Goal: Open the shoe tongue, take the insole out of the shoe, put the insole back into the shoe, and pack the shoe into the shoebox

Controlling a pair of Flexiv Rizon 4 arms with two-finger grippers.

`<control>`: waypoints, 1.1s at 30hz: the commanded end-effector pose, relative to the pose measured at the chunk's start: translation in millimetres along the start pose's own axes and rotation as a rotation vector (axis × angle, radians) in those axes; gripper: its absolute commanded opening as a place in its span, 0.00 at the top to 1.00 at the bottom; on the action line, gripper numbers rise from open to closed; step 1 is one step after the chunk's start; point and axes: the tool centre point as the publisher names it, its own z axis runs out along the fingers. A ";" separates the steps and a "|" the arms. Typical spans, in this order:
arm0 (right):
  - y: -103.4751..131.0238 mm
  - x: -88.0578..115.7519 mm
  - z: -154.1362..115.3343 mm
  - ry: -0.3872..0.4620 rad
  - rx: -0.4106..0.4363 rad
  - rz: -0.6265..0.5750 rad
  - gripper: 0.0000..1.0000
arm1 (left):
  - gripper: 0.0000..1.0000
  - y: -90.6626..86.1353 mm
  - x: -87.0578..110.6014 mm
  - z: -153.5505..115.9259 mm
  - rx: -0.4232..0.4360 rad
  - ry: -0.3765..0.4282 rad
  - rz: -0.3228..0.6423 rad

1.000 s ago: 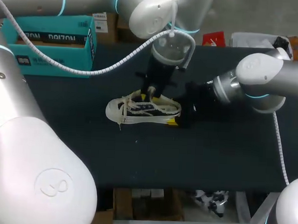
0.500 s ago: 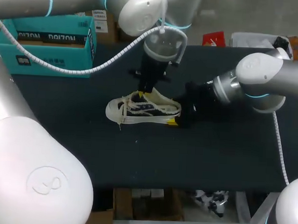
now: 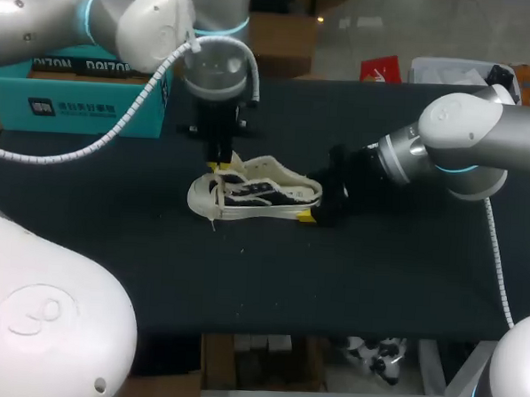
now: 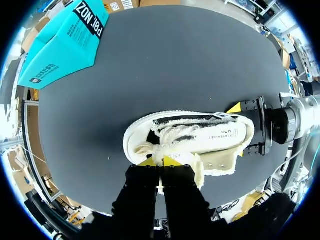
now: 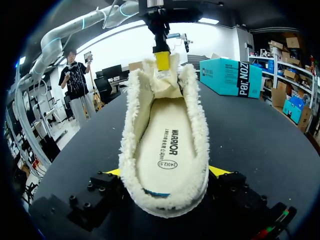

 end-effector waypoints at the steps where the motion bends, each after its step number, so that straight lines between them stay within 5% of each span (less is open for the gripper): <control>1: -6.1 -2.9 7.7 0.004 -0.001 0.001 1.00 | 1.00 -5.7 -18.4 11.4 -0.024 0.319 0.015; 13: -6.1 -2.9 7.7 0.004 -0.001 0.001 1.00 | 1.00 -7.0 -9.3 25.9 -0.092 0.370 0.162; 18: -6.1 -2.9 7.7 0.004 -0.001 0.001 1.00 | 0.64 -0.7 -3.9 15.3 -0.079 0.368 0.226; 25: -6.1 -2.9 7.7 0.004 -0.001 0.001 1.00 | 0.57 8.2 4.8 -40.3 0.049 0.320 0.343; 28: -6.1 -2.9 7.7 0.004 -0.001 0.001 1.00 | 0.71 9.0 10.9 -65.4 0.097 0.285 0.422; 29: -6.1 -2.9 7.7 0.004 -0.001 0.001 1.00 | 1.00 8.3 13.4 -72.7 0.120 0.275 0.451; 33: -6.1 -2.9 7.7 0.004 -0.001 0.001 1.00 | 1.00 9.4 27.2 -90.4 0.149 0.256 0.775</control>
